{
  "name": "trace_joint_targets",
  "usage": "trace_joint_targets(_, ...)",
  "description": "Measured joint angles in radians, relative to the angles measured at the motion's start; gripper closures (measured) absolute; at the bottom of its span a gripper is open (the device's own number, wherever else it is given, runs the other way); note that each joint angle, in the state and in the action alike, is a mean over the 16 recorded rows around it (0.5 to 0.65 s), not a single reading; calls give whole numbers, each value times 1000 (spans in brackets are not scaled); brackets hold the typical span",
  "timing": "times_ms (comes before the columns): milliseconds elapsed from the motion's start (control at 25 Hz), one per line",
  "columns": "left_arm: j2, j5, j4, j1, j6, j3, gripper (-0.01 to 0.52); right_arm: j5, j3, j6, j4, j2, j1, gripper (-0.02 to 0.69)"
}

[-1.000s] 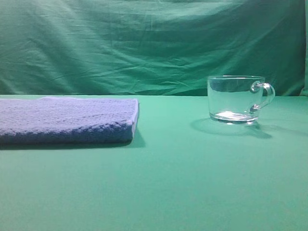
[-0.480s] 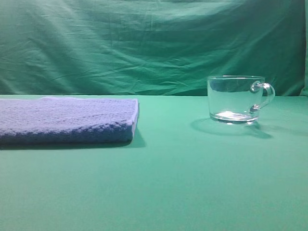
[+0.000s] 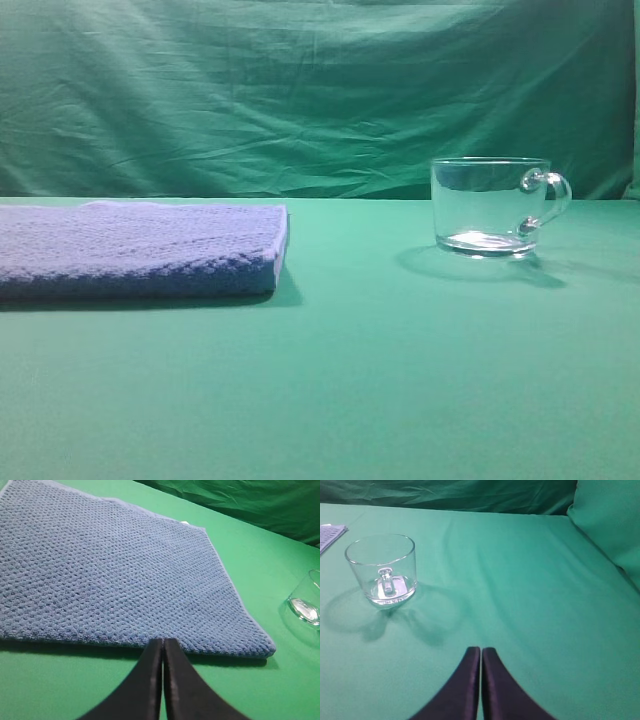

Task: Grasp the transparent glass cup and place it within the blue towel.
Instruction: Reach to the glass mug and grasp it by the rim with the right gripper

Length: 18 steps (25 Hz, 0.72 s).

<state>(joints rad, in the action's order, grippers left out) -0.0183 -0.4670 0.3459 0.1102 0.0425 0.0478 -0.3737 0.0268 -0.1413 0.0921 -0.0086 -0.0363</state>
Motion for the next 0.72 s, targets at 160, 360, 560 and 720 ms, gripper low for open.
trace_joint_targets(160, 0, 0, 0, 0, 0, 0, 514, 42, 0, 0, 6, 0, 0, 665)
trace_joint_targets(360, 0, 0, 0, 0, 0, 0, 514, 149, -1, 12, 34, 0, 0, 665)
trace_joint_targets(560, 0, 0, 0, 0, 0, 0, 514, 242, -28, 35, 70, 9, -8, 665)
trace_joint_targets(720, 0, 0, 0, 0, 0, 0, 514, 269, -77, 54, 97, 55, -18, 665)
